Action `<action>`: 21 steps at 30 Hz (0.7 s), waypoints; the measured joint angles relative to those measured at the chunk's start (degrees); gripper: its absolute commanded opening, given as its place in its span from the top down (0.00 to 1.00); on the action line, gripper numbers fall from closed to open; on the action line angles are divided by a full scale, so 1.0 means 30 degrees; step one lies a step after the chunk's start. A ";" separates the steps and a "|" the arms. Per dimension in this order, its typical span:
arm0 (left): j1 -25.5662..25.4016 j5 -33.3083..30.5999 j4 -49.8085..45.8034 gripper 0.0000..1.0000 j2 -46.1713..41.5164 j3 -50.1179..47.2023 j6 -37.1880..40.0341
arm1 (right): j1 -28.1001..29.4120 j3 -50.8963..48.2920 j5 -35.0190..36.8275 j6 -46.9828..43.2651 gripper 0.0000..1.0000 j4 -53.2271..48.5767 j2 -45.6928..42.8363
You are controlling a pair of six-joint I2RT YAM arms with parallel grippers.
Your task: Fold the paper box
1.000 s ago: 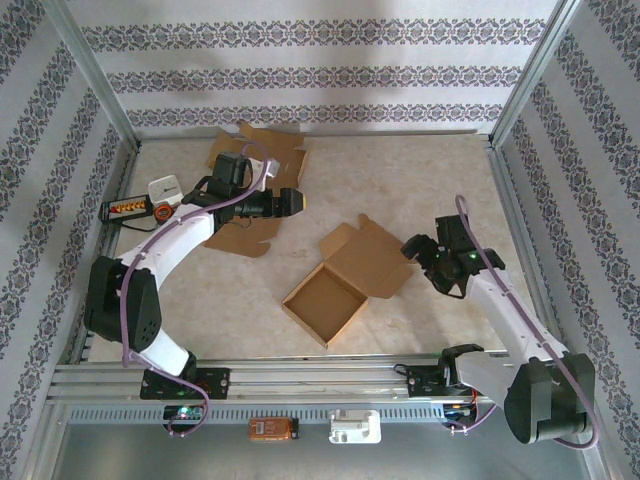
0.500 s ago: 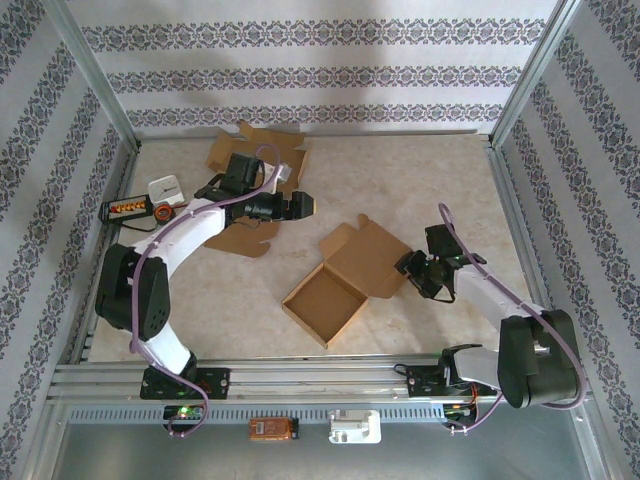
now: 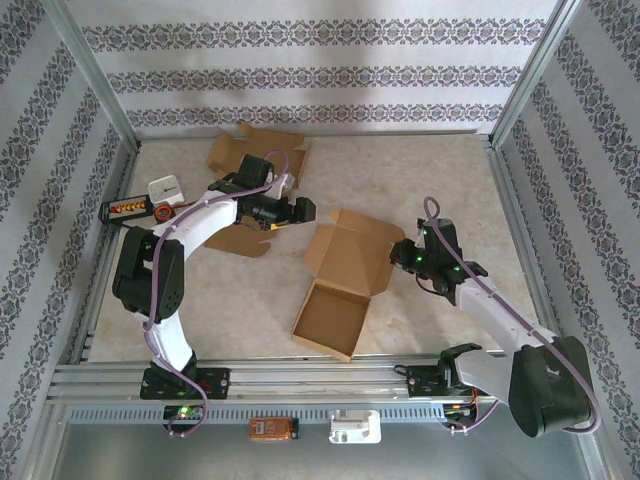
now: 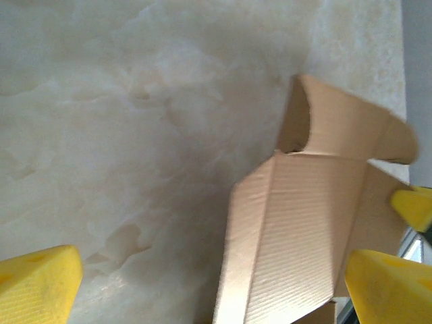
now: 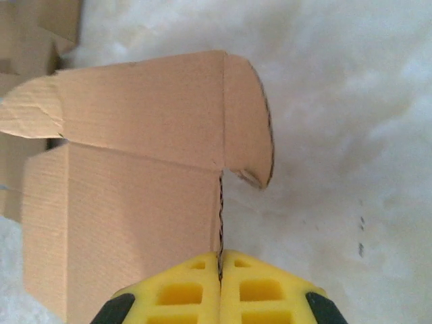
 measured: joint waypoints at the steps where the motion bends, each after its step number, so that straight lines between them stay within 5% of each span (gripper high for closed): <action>1: 0.0000 -0.0109 -0.0146 0.00 0.0168 0.0058 0.0080 | 0.0000 0.0022 -0.0124 -0.0459 0.96 0.0233 -0.0015; 9: 0.0000 0.1719 0.0117 0.07 0.0925 0.0102 0.0903 | 0.1428 0.0721 -0.0423 -0.3257 0.94 0.0954 -0.0007; 15: -0.0015 0.3526 0.1042 0.37 0.1064 -0.0270 0.1457 | 0.1843 0.1224 -0.0386 -0.4000 0.93 0.1151 0.0503; 21: -0.0058 0.4452 0.0889 0.50 0.1071 -0.0291 0.2914 | 0.1843 0.1413 0.0102 -0.4087 0.93 0.1122 0.0954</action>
